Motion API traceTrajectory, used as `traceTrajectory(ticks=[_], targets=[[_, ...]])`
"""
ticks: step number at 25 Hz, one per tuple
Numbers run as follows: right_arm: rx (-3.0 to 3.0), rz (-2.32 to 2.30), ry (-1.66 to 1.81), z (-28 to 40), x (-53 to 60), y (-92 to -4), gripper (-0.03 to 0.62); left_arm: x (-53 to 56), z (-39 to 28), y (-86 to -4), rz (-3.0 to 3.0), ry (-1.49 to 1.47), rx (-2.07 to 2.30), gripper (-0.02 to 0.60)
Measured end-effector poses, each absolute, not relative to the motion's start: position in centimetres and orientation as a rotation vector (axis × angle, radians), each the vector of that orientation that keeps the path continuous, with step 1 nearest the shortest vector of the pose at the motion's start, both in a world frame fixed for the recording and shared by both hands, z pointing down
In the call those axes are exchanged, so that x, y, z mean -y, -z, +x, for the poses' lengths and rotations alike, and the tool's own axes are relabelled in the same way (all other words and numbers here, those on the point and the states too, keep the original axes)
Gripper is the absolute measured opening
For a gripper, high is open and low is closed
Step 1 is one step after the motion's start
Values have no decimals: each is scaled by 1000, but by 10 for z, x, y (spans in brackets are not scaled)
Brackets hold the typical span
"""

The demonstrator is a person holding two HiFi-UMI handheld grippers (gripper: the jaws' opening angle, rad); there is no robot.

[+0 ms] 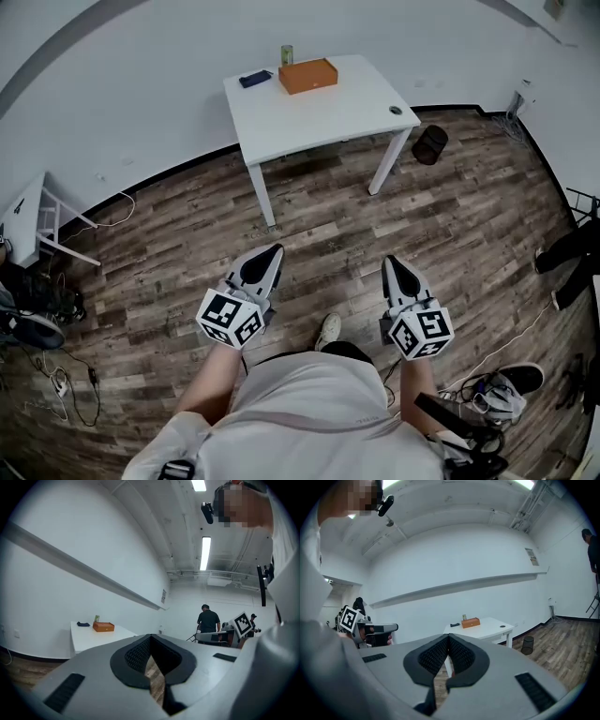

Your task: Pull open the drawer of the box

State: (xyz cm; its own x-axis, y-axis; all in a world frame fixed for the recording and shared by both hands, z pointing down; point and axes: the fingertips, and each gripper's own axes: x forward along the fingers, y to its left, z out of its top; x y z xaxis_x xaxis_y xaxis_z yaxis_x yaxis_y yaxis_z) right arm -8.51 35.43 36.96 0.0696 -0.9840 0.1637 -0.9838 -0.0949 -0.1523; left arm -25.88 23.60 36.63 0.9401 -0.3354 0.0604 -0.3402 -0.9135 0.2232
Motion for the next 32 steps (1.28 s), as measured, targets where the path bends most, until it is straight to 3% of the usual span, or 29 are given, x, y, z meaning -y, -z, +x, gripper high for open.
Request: traceTrajectory(ticks=[7, 15, 32], targets=[[-2217, -2215, 364, -11, -315, -375, 2, -205, -178, -362, 2867, -18, 581, 9], [-2224, -2181, 386, 41, -272, -381, 2, -159, -138, -366, 2855, -40, 660, 9], [-2232, -2255, 383, 155, -86, -385, 2, 41, -30, -383, 2797, -6, 681, 9]])
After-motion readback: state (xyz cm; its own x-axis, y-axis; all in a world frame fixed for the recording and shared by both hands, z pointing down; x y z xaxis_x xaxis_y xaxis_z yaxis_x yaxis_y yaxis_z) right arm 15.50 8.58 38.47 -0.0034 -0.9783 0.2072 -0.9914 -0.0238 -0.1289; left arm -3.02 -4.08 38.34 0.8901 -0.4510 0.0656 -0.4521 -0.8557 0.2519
